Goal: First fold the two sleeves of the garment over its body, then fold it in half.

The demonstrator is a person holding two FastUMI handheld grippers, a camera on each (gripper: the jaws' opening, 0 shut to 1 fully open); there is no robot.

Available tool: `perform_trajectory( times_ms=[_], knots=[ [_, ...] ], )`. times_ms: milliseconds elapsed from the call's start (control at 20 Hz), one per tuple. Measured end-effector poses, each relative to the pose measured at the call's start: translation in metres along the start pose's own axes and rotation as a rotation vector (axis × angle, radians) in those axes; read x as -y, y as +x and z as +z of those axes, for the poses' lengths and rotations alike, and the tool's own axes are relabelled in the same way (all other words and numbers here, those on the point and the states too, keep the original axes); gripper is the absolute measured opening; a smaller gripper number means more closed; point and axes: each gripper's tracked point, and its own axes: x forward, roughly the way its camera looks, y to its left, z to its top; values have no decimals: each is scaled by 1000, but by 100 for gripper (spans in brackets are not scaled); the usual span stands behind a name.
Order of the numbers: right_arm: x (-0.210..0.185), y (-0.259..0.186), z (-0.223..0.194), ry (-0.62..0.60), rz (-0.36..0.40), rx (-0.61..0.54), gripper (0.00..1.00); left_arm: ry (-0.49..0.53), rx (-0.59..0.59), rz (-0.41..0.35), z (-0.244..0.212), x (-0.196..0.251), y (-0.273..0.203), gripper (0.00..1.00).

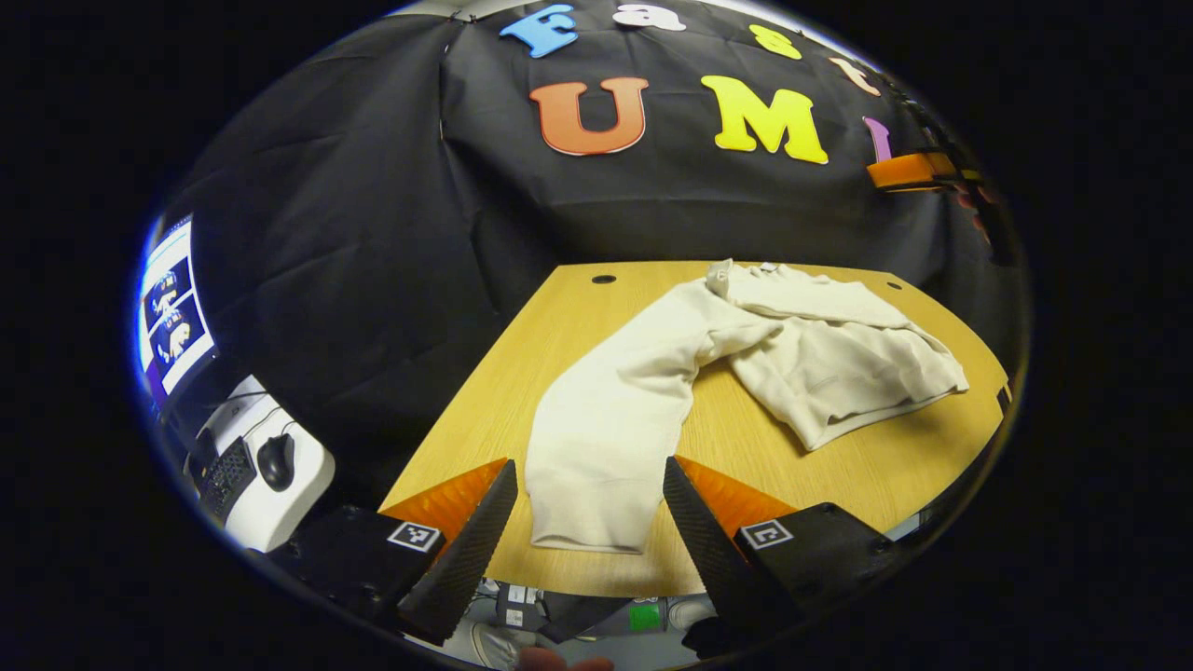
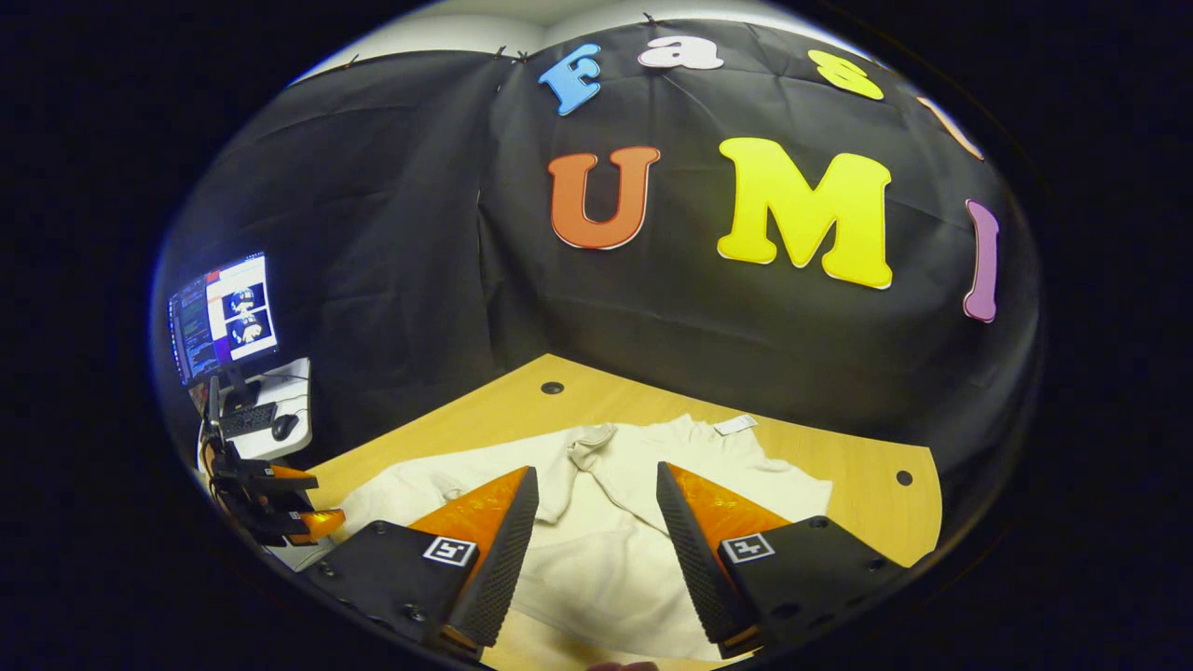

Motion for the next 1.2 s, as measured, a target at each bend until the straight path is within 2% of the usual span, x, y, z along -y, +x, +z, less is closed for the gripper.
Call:
perform_trajectory(
  times_ms=[300, 400, 450, 500, 600, 700, 800, 900, 950, 1000, 1050, 1100, 1200],
  knots=[
    [7, -8, -11, 3, -20, -37, 80, -11, -80, 13, -25, -16, 27, 100],
    [6, -9, -10, 4, -22, -38, 80, -30, -126, -11, -38, -10, 31, 100],
    [6, -9, -8, 13, -23, -37, 80, -42, -113, -24, -36, -11, 33, 100],
    [6, -9, -7, 27, -26, -37, 80, -68, -156, -52, -40, -5, 34, 100],
    [9, -9, -5, 60, -31, -33, 80, -118, -201, -45, -43, -7, 34, 89],
    [13, -8, -6, 82, -39, -32, 80, -117, -200, -54, -40, -5, 33, 85],
    [15, -11, -9, 89, -41, -37, 80, -119, -196, -80, -38, 0, 34, 75],
    [19, -16, -12, 92, -46, -37, 80, -172, -200, -91, -37, 3, 38, 50],
    [22, -19, -13, 96, -49, -37, 80, -214, -204, -86, -36, 2, 38, 35],
    [24, -21, -14, 100, -55, -35, 80, -256, -210, -83, -35, 1, 38, 30],
    [28, -24, -15, 105, -59, -34, 80, -304, -184, -77, -28, -1, 38, 19],
    [33, -27, -17, 111, -66, -33, 80, -352, -213, -78, -31, 1, 37, 4],
    [44, -32, -18, 131, -82, -29, 80, -384, -217, -65, -27, -2, 38, 3]
  ],
)
